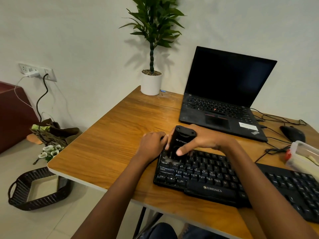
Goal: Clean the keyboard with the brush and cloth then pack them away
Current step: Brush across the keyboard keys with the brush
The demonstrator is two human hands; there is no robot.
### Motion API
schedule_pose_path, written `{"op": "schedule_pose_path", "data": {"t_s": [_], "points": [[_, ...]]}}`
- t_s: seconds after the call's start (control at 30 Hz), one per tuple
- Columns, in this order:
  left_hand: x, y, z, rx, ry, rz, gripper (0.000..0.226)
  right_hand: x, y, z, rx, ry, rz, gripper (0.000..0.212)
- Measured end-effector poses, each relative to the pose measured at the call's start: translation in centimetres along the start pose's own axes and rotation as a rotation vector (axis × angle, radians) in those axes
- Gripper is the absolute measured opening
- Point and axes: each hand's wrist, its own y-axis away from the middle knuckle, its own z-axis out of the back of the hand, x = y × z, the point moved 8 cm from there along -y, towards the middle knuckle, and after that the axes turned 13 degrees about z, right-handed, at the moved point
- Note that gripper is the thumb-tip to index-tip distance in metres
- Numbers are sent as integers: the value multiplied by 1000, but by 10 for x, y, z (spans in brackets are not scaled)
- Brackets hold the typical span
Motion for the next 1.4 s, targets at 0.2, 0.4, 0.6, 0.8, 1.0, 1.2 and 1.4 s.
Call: {"op": "schedule_pose_path", "data": {"t_s": [0.2,0.4,0.6,0.8,1.0,1.2,1.4], "points": [[0,1,1,24,-90,2,13,8,-15,-10,158,51,88,41],[1,0,-1,10,-13,35,27,4,-2,3,243,72,19,41],[-1,1,1,25,4,12,24,2,-2,3,157,48,25,42],[4,-1,-5,19,17,31,36,-15,47,31,174,102,-105,43],[-1,0,-1,10,6,24,33,8,18,7,208,131,-16,42],[0,1,-1,40,15,-48,33,18,-1,-12,-52,27,95,39],[4,-3,-10,9,15,9,39,-17,120,49,-668,-66,-64,64]]}}
